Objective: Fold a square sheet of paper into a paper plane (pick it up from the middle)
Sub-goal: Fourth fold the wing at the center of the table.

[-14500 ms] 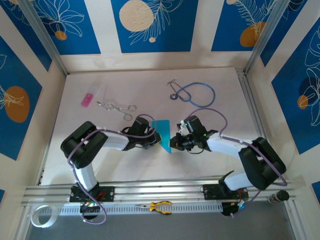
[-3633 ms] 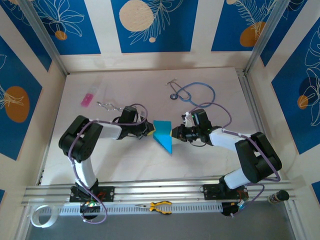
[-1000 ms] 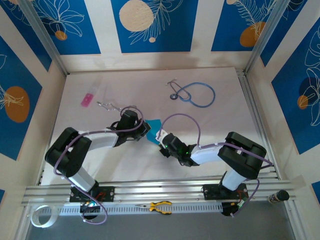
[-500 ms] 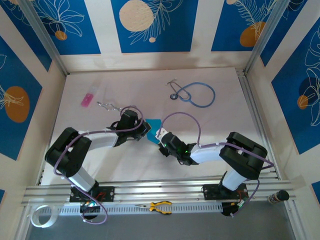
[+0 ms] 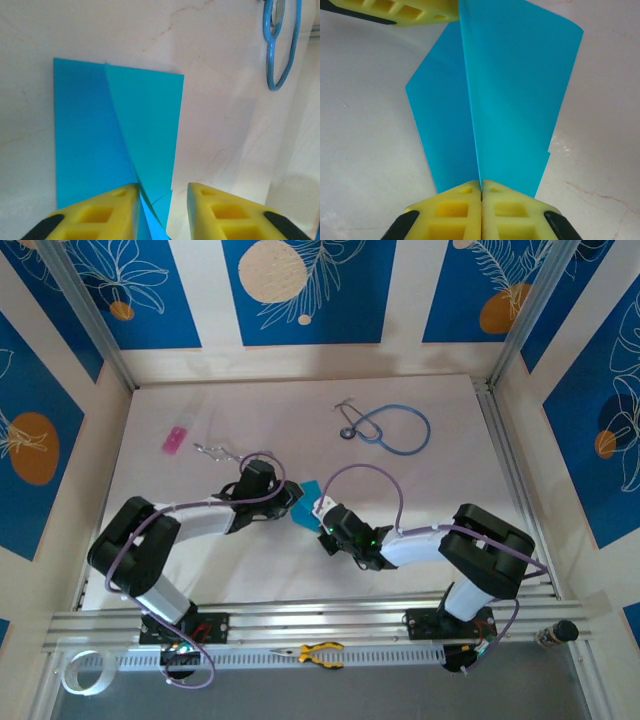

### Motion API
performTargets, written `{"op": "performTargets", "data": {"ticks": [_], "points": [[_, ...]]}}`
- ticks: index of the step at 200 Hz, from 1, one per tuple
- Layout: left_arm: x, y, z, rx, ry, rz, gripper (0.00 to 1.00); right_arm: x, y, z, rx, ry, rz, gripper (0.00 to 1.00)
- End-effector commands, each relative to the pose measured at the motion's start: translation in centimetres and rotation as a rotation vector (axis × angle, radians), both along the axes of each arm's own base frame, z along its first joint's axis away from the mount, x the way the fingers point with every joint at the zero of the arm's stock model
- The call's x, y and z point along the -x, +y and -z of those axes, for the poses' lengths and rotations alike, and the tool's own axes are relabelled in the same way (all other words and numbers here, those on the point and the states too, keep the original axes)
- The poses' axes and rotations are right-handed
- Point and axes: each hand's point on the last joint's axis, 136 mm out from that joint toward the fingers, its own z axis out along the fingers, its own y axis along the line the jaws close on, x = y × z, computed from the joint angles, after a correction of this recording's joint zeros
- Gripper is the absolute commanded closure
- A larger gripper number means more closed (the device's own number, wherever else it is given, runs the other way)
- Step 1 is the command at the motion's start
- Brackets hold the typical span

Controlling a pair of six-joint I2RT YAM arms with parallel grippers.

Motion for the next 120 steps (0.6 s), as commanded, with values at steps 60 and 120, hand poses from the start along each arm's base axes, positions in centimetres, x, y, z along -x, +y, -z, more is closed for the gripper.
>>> {"op": "performTargets", "data": {"ticks": [60, 120], "points": [[-0.4, 1.5, -2.5, -0.065, -0.069, -0.024, 0.6, 0.0, 1.1, -0.1, -0.193, 0.184, 0.051, 0.93], [-0.3, 1.9, -2.7, -0.08, -0.085, -0.019, 0.6, 0.3, 1.1, -0.2, -0.332, 0.329, 0.05, 0.94]]}}
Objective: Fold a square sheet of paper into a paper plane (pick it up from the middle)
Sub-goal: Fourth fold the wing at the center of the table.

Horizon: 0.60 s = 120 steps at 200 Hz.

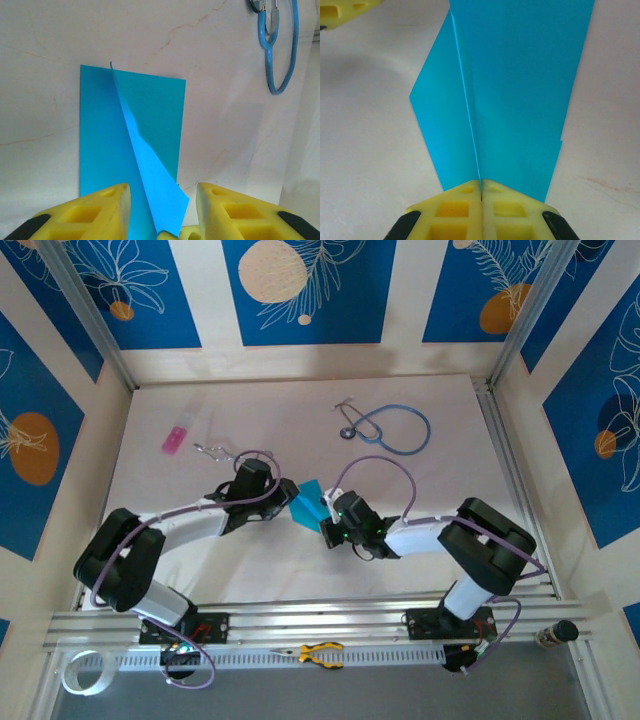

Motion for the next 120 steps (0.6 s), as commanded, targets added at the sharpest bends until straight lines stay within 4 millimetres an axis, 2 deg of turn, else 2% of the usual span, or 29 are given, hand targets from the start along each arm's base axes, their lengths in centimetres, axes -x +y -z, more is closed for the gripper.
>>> {"op": "performTargets", "data": {"ticks": [1, 35, 82, 120], "points": [[-0.7, 0.4, -1.3, -0.01, -0.039, -0.008, 0.6, 0.8, 0.9, -0.6, -0.105, 0.07, -0.024, 0.94], [-0.6, 0.2, -1.1, -0.005, -0.038, 0.0, 0.63, 0.7, 0.6, -0.8, -0.168, 0.102, -0.013, 0.94], [-0.4, -0.5, 0.2, 0.004, -0.009, 0.034, 0.85, 0.9, 0.3, -1.6, -0.307, 0.204, -0.024, 0.95], [-0.3, -1.7, 0.8, 0.035, 0.004, 0.09, 0.93, 0.8, -0.2, -1.7, -0.366, 0.248, 0.004, 0.95]]}}
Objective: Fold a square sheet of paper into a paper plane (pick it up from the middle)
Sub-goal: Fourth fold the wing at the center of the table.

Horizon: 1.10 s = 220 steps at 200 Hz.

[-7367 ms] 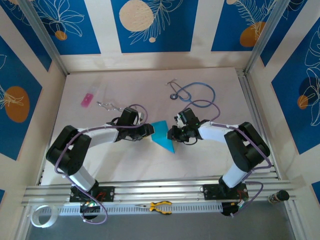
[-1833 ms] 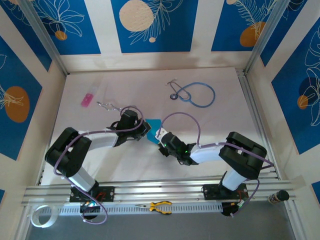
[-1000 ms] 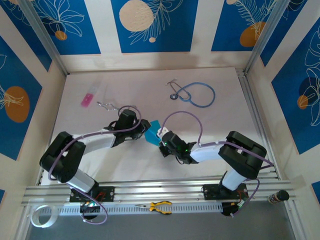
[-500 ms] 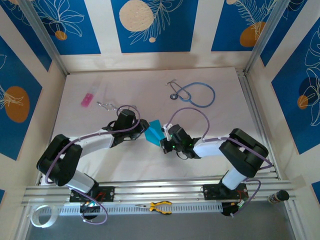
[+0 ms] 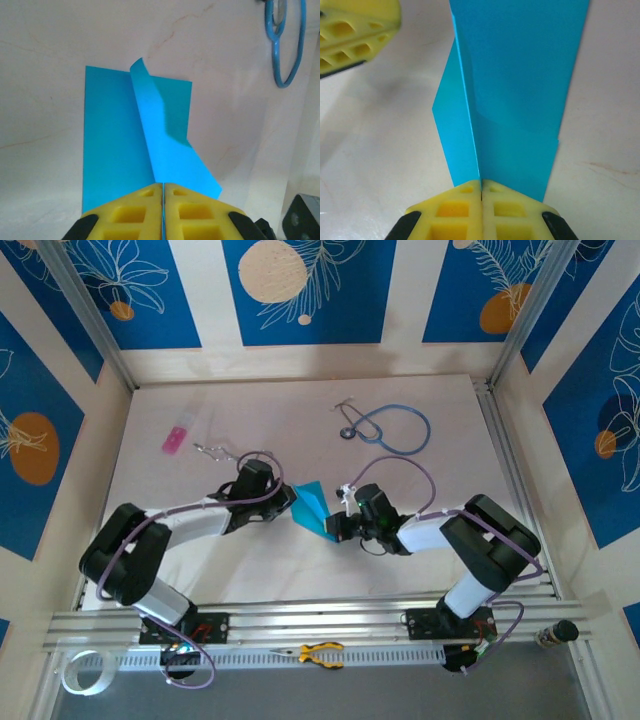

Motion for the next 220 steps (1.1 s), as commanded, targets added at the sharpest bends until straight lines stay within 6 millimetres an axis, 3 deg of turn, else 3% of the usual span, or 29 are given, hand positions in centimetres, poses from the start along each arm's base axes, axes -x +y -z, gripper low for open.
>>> {"op": "performTargets", "data": {"ticks": [1, 107, 160, 220], "points": [[-0.5, -1.2, -0.5, 0.04, -0.014, 0.05, 0.93, 0.5, 0.5, -1.1, -0.091, 0.039, -0.017, 0.95], [-0.2, -3.3, 1.3, 0.072, 0.034, 0.112, 0.95, 0.5, -0.4, 0.1, -0.102, 0.114, 0.028, 0.96], [0.8, -2.8, 4.0, 0.08, 0.104, 0.071, 1.0, 0.6, -0.7, 0.8, -0.08, 0.148, 0.059, 0.96], [1.0, -2.3, 4.1, 0.062, 0.1, 0.055, 0.99, 0.5, -1.2, 1.2, -0.075, 0.187, 0.09, 0.96]]}}
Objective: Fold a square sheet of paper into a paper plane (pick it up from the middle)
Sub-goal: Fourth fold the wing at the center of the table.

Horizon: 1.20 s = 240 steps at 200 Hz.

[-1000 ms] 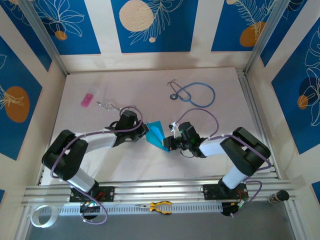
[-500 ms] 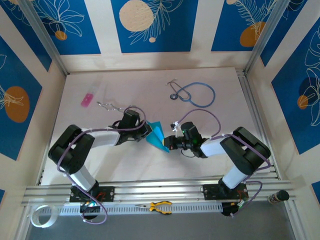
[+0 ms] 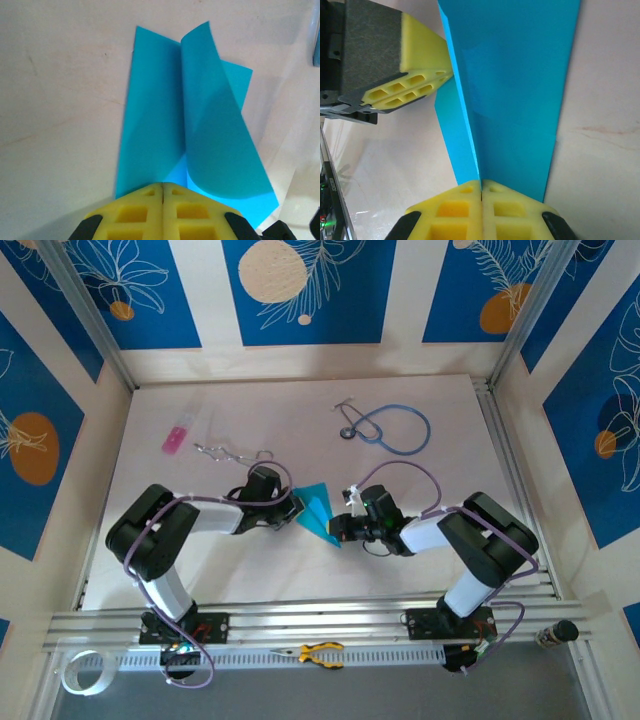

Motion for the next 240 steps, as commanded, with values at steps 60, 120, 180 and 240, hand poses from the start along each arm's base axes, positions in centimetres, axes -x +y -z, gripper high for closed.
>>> {"op": "performTargets", "data": {"ticks": [60, 120, 180, 240], "points": [[0.1, -0.5, 0.2, -0.009, -0.003, 0.014, 1.0, -0.5, -1.0, 0.3, -0.013, 0.077, 0.04, 0.96], [0.7, -1.5, 1.3, -0.012, 0.022, 0.051, 1.0, -0.3, -1.3, 0.4, -0.014, 0.076, 0.046, 0.96], [-0.1, -2.1, -2.2, -0.075, -0.086, 0.103, 0.97, -0.3, -2.0, 0.2, -0.008, 0.059, 0.055, 0.96], [0.4, -4.3, -0.6, -0.029, -0.031, 0.179, 0.97, -0.5, -2.1, 0.0, -0.016, 0.048, 0.047, 0.96]]}}
